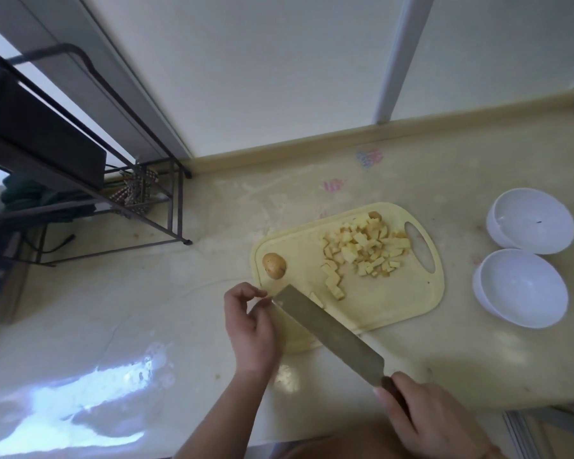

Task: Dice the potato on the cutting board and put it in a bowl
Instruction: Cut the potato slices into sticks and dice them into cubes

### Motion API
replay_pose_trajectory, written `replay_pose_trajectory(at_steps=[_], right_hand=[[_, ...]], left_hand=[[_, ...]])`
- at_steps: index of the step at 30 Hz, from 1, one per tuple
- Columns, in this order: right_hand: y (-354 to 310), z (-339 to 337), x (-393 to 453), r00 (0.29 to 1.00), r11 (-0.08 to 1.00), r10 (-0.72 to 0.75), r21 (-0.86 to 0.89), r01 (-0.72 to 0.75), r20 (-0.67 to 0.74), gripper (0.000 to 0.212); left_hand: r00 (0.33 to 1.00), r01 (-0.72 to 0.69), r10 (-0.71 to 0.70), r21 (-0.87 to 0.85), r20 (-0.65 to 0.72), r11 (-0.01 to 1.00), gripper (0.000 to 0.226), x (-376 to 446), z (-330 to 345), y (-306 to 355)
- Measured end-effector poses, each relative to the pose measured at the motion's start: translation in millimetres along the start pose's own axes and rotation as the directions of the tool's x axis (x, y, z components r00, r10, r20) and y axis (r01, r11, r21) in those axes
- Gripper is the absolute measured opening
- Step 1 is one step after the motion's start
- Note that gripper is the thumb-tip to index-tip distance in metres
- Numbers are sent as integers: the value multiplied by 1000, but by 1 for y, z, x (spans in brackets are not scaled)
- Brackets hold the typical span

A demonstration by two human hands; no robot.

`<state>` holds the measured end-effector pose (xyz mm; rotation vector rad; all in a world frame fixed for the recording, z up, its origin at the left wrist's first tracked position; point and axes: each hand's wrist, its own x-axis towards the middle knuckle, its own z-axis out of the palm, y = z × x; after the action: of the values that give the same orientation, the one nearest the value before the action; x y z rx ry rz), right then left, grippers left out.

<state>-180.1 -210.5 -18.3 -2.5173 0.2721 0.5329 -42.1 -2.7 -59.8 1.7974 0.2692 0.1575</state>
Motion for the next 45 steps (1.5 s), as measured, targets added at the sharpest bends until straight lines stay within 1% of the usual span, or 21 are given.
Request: replay_pose_trajectory(at_steps=[2,5,8,10,12,15,21,23,26,28,31,33,34,36,37,38,39,40,42,43,45], right_hand=[[3,7,-5,1000,998,0,-61,-1,-21,80],[11,19,-9,993,989,-68,-140,54,-96,59],[14,29,-7,959,955,-173,-278,106,-227,74],[16,33,-6,940,937,-203,-333,104,-276,79],[22,36,-5,936,925,-219,-364,109,-277,82],[30,38,-5,939,919,-229,-375,122,-255,83],[31,35,4,911,909,-267,-395,131,-314,87],[29,32,10,920,917,-250,-380,124,-303,85],[30,21,20,968,943,-102,-333,20,-229,79],[29,11,26,984,947,-23,-320,-34,-175,82],[28,0,33,981,940,-51,-341,-15,-185,88],[24,-7,36,981,957,-41,-289,-16,-192,81],[21,-10,38,980,978,-18,-208,-24,-201,77],[11,-22,41,995,989,81,132,-72,-65,71],[4,-32,42,991,921,132,366,-132,24,67],[0,-41,43,973,782,186,579,-230,135,62],[0,-49,44,939,613,207,712,-342,274,57],[1,-57,45,898,463,188,771,-437,397,54],[7,-73,48,819,249,98,783,-570,565,51],[11,-80,49,794,184,54,775,-605,606,51],[17,-88,54,770,105,4,766,-635,638,52]], left_hand=[[997,70,-71,-47,-17,996,50,6,-3,-1],[990,138,-139,-115,-5,984,46,14,-7,-5],[985,170,-171,-131,7,977,42,17,-7,-7],[984,180,-177,-145,33,973,40,18,-7,-8],[977,204,-188,-186,98,961,40,20,-10,-9],[949,289,-237,-269,209,919,37,26,-17,-6],[921,357,-299,-232,252,905,33,35,-22,-7],[919,365,-309,-233,243,901,33,35,-21,-8],[923,360,-312,-221,225,906,32,33,-20,-7],[926,354,-314,-197,209,914,32,32,-18,-5],[926,357,-332,-132,180,925,29,29,-15,1],[937,317,-312,-4,157,948,25,29,-12,6],[946,271,-285,103,154,957,25,30,-10,7],[962,129,-194,310,191,942,34,36,-7,12],[965,49,-143,385,221,922,40,40,-4,15],[960,-14,-112,445,256,895,47,45,-1,18],[950,-56,-109,501,294,863,52,50,2,21],[935,-84,-130,564,329,822,57,54,6,23],[909,-151,-176,691,379,707,60,60,12,27],[901,-198,-170,726,399,659,58,62,14,27],[897,-261,-130,743,423,616,50,64,16,26]])
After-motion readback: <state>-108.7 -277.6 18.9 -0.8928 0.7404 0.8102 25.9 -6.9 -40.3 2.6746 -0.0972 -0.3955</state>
